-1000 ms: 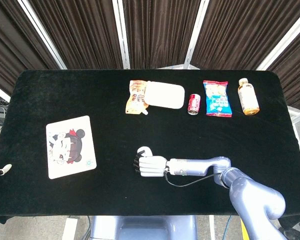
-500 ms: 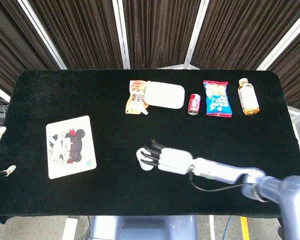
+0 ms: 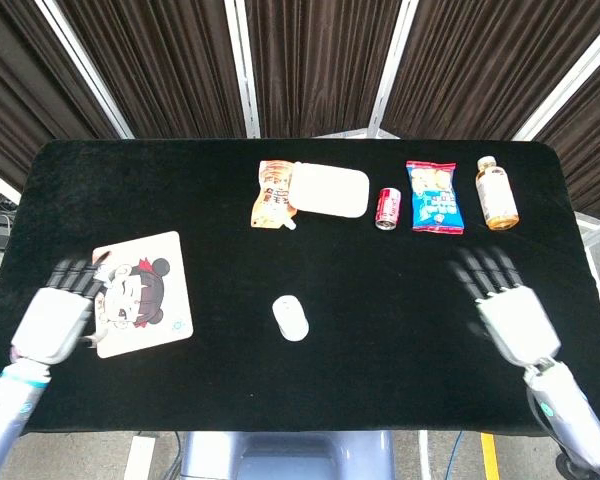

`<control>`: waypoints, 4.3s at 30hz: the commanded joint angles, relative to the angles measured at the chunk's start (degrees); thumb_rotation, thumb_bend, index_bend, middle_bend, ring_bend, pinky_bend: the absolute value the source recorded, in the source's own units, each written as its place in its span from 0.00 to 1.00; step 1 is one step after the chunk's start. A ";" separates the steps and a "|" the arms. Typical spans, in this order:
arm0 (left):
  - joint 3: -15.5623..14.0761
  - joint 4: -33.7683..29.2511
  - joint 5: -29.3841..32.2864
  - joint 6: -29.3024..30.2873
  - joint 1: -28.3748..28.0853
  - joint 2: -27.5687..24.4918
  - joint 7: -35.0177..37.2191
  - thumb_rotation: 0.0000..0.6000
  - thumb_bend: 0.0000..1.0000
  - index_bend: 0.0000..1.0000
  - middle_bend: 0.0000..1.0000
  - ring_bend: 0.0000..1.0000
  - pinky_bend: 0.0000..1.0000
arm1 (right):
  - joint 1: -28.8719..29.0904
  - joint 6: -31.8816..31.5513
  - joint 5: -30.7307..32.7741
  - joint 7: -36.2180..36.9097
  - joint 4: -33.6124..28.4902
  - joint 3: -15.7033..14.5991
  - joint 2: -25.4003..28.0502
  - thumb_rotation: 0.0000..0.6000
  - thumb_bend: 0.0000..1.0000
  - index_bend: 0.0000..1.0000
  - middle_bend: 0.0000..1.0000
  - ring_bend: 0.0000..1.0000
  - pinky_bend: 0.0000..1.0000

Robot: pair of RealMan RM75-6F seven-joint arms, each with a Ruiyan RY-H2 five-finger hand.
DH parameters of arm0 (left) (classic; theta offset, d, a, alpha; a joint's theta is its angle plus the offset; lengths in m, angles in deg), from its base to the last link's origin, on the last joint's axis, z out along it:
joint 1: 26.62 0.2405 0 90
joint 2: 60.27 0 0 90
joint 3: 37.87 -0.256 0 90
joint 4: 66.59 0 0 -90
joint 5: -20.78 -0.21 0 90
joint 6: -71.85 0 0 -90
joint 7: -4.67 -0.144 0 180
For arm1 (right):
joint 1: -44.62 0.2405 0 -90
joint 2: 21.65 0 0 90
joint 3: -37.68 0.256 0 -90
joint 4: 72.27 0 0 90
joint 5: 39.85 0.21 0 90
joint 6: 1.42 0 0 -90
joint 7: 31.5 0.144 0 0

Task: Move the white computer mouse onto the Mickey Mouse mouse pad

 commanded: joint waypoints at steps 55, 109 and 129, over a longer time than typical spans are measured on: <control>-4.29 27.18 -7.45 -28.02 -42.90 29.58 -7.40 1.00 0.03 0.61 0.45 0.41 0.38 | -13.65 6.22 7.44 2.72 2.30 15.26 -1.94 1.00 0.00 0.02 0.00 0.00 0.00; -30.33 85.96 -31.09 17.04 -26.40 23.22 20.01 1.00 0.02 0.00 0.00 0.00 0.00 | -14.57 7.50 5.09 -5.95 1.66 17.81 -5.15 1.00 0.00 0.02 0.00 0.00 0.00; -5.64 25.41 10.92 11.13 -7.74 6.62 23.93 1.00 0.02 0.00 0.00 0.00 0.00 | -15.72 5.72 1.32 -4.44 -1.64 17.12 -3.00 1.00 0.00 0.02 0.00 0.00 0.00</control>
